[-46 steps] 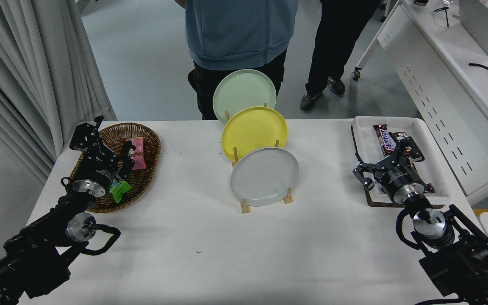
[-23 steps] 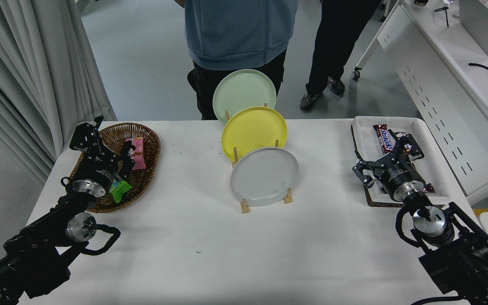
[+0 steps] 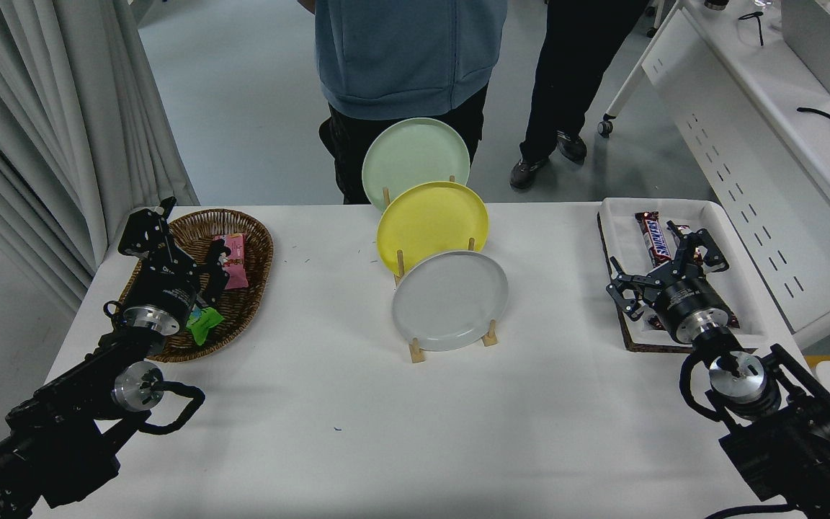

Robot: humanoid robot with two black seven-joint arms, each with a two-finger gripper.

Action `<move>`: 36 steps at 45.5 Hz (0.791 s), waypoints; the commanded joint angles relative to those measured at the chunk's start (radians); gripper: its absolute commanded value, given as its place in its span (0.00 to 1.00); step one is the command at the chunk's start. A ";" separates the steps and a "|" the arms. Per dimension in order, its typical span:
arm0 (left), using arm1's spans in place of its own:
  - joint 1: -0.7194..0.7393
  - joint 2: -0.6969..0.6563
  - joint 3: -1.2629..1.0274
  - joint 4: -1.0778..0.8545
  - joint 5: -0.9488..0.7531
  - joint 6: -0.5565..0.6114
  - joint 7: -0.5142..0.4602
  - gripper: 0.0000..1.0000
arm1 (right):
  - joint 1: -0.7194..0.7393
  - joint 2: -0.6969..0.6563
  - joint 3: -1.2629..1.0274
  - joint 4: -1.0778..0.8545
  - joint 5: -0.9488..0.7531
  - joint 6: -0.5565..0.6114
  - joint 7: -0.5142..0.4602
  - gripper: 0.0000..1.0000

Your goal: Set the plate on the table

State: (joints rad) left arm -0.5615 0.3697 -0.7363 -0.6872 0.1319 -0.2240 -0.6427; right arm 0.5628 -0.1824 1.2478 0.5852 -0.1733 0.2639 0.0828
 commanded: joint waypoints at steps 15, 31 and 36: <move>0.000 0.000 0.000 0.000 0.000 0.000 0.000 1.00 | 0.201 -0.276 -0.507 -0.019 0.153 -0.184 0.000 0.99; -0.002 0.000 0.000 0.000 0.000 0.000 0.000 1.00 | 0.350 -0.374 -0.852 -0.025 0.135 -0.203 0.000 0.99; 0.000 0.000 0.000 0.000 0.000 0.000 0.000 1.00 | 0.390 -0.402 -0.981 -0.012 0.136 -0.189 -0.002 0.99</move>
State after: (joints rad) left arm -0.5615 0.3697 -0.7364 -0.6872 0.1319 -0.2240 -0.6426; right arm 0.8585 -0.5216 0.5337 0.5641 -0.0408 0.0734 0.0825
